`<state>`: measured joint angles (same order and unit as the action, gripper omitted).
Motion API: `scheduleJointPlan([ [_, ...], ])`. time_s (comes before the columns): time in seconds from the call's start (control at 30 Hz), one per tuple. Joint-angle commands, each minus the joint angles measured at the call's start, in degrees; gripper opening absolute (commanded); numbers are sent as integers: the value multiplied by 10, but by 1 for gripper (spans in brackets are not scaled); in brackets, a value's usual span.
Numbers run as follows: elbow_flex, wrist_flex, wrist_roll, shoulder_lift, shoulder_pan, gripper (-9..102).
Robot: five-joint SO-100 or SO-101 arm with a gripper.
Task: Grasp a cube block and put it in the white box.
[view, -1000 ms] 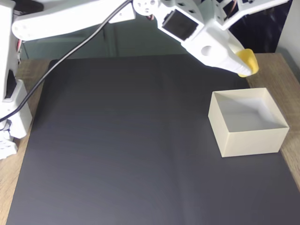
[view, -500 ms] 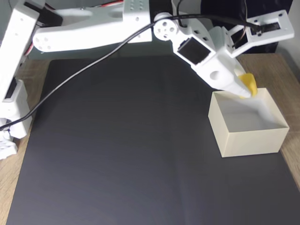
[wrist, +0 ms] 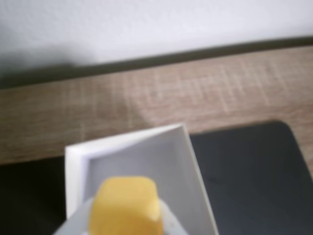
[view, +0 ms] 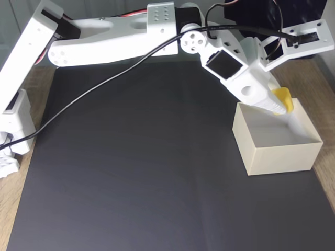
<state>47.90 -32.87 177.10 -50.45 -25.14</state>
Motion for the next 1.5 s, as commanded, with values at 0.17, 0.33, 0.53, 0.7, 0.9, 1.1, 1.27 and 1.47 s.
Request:
scheduleJointPlan([
  [0.17, -33, -3, -9, -8, -12, 32],
  [0.33, -36, -11, -1, -13, -16, 28],
  [0.53, -30, -64, 14, -47, 3, 12],
  [0.7, -28, -146, 16, -88, 30, 4],
  [0.9, -28, -230, 13, -143, 69, 1],
  [1.1, 97, -246, 4, -277, 106, 0],
  [1.27, 294, -196, -8, -435, 131, 0],
  [1.47, 561, -69, -15, -635, 146, 0],
])
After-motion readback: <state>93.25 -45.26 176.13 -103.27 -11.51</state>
